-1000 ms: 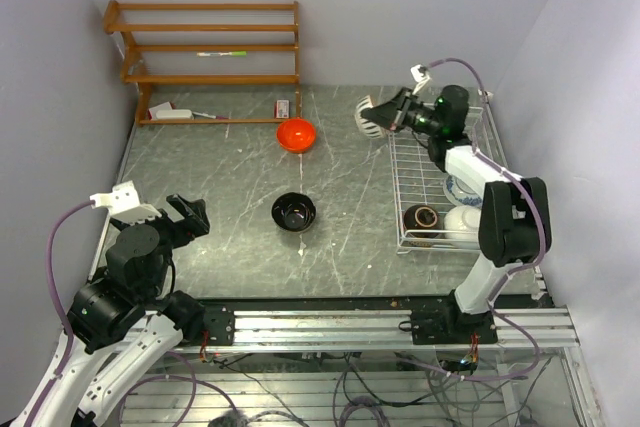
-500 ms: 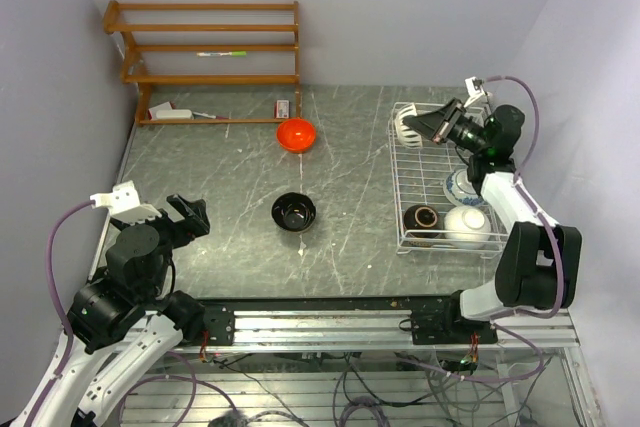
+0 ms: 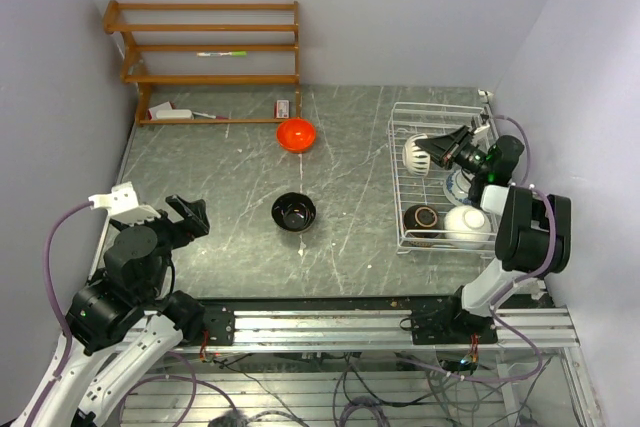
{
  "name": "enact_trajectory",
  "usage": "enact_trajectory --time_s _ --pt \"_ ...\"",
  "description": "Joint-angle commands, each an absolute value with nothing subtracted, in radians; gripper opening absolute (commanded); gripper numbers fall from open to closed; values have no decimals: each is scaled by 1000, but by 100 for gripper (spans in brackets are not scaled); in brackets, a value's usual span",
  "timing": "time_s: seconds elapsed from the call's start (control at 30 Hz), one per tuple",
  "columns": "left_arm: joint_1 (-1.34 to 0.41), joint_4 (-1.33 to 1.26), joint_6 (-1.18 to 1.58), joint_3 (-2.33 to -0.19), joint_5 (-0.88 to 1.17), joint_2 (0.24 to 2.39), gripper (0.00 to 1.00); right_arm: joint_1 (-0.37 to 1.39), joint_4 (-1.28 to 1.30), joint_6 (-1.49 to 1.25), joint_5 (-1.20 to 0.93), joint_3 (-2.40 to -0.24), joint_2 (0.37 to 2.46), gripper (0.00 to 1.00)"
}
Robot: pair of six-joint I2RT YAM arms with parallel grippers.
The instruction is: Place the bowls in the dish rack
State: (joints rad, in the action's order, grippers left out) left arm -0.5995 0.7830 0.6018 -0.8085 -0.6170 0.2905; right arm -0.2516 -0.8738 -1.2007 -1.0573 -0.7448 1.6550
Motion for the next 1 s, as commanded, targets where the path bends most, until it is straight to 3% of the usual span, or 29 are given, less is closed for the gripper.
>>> enact_trajectory --time_s 0.0,0.17,0.47,0.7,0.97 --pt "-606 761 595 -821 -615 278 99 -258 -1136 -1373 -1069 -766 1728 14" --pt "-607 761 600 -820 -623 267 99 -258 -1173 -1429 -1034 -810 1812 14" --pt "-609 766 604 -822 -630 266 99 -258 -845 -1245 -974 -939 1872 20" --pt "-609 770 606 -823 -636 270 99 -257 -1023 -1385 -988 -927 1986 21" --pt "-609 773 609 -824 -641 266 99 -246 -1042 -1418 -961 -932 1995 23"
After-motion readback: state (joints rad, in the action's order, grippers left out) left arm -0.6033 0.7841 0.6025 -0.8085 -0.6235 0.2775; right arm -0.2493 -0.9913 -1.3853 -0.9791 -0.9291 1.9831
